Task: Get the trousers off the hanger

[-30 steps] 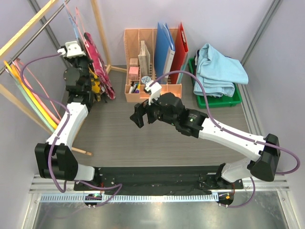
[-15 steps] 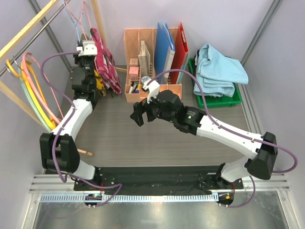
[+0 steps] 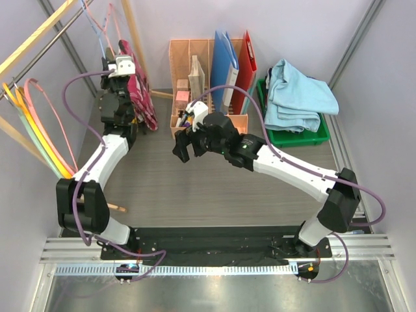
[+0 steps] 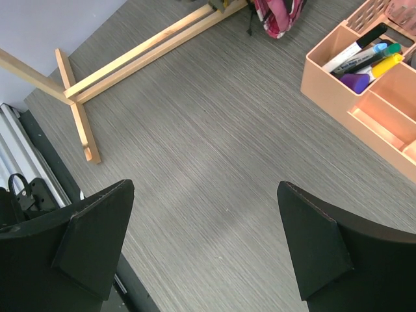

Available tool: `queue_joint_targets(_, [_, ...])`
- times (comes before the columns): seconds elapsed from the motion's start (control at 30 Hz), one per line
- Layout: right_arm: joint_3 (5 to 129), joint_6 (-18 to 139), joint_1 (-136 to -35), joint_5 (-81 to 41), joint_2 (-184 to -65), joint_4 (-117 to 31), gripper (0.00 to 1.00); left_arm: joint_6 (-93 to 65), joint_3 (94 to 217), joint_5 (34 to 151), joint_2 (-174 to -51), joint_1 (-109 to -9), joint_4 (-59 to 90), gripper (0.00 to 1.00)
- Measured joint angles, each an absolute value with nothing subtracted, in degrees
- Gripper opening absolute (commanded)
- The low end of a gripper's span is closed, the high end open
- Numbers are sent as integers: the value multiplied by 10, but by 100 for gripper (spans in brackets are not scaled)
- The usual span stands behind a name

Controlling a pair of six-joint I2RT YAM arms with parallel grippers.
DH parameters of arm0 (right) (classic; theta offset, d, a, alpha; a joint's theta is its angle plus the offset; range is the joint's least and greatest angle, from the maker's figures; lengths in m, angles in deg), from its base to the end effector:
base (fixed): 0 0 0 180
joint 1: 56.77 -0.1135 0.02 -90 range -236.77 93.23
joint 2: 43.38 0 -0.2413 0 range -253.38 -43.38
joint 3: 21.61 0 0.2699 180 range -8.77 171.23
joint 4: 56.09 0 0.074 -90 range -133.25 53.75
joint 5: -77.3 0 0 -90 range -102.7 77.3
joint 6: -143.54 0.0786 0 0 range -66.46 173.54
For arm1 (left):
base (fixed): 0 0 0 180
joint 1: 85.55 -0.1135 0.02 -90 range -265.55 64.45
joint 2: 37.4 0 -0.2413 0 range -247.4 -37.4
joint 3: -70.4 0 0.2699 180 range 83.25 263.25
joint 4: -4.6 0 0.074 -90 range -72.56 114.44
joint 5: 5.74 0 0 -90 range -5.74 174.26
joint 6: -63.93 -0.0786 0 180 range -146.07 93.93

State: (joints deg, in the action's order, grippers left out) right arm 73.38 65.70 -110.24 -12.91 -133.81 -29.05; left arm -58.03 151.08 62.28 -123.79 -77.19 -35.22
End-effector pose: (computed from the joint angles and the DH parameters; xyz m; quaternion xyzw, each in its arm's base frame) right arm 0.2568 0.3472 0.3179 -0.2942 0.7776 0.3024 0.4662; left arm 0.3951 -0.0283 0.4098 0.0005 0.4899 0.2648 0.8306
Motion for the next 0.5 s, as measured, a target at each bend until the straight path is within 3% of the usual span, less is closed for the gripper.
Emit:
queue_joint_targets(0.27, [764,663,-1100,-154,-1346,-296,99,-487,1504,537,-1171,-750,-236,0])
queue_joint_targets(0.5, [814,626,-1097,-184,-1363,-349,99,-357,1580,506,-1138,-749,-13,0])
